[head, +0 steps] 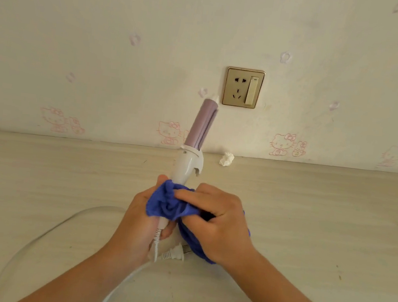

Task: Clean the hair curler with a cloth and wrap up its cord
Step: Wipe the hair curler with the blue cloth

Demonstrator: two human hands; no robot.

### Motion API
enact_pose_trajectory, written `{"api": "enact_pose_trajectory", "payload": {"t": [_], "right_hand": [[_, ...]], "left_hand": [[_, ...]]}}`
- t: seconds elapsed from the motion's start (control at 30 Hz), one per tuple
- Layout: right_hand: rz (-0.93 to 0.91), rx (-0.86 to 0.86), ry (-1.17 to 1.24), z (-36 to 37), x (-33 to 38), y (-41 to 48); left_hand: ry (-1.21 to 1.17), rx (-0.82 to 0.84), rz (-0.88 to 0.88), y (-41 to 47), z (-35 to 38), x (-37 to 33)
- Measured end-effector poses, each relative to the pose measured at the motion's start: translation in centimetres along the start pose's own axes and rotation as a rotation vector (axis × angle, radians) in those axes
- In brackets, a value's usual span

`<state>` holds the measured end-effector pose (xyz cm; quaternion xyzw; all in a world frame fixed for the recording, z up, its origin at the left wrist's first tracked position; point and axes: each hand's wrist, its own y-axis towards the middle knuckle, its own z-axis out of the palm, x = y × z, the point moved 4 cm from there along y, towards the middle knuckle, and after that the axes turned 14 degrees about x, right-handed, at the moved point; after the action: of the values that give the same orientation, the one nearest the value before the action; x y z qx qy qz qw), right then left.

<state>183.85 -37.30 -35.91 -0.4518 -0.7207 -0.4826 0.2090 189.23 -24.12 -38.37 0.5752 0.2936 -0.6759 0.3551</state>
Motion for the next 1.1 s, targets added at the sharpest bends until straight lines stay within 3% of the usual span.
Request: {"api": "enact_pose_trajectory", "payload": {"t": [0.1, 0.23, 0.3, 0.47, 0.67, 0.73, 0.87, 0.97, 1.1], "right_hand": [[0.038, -0.168, -0.036, -2.0, -0.4, 0.2], [0.110, -0.317, 0.003, -4.6, -1.1, 0.4], [0.092, -0.288, 0.005, -4.3, -0.9, 0.2], [0.064, 0.082, 0.015, 0.3, -0.3, 0.0], [0.183, -0.267, -0.012, -3.7, -0.8, 0.2], [0.201, -0.234, -0.012, -3.0, -0.6, 0.2], [0.178, 0.017, 0.071, 0.1, -0.5, 0.1], [0.197, -0.011, 0.007, 0.0, -0.8, 0.1], [0.162, -0.108, -0.044, -0.9, -0.6, 0.0]], "left_hand": [[-0.069, 0.087, 0.007, 0.0, 0.3, 0.0], [0.050, 0.209, 0.025, -1.1, 2.2, 0.5], [0.070, 0.198, 0.018, -1.1, 2.2, 0.3], [-0.034, 0.006, -0.039, -0.1, 0.6, -0.2], [0.133, 0.072, -0.017, -0.8, 1.8, 0.7], [0.105, 0.077, -0.004, -0.7, 2.0, 0.7], [-0.132, 0.054, -0.063, -0.3, 0.9, 0.7], [-0.386, 0.106, -0.144, -0.2, 1.0, 1.0], [-0.296, 0.147, -0.173, -0.4, 1.4, 1.3]]}}
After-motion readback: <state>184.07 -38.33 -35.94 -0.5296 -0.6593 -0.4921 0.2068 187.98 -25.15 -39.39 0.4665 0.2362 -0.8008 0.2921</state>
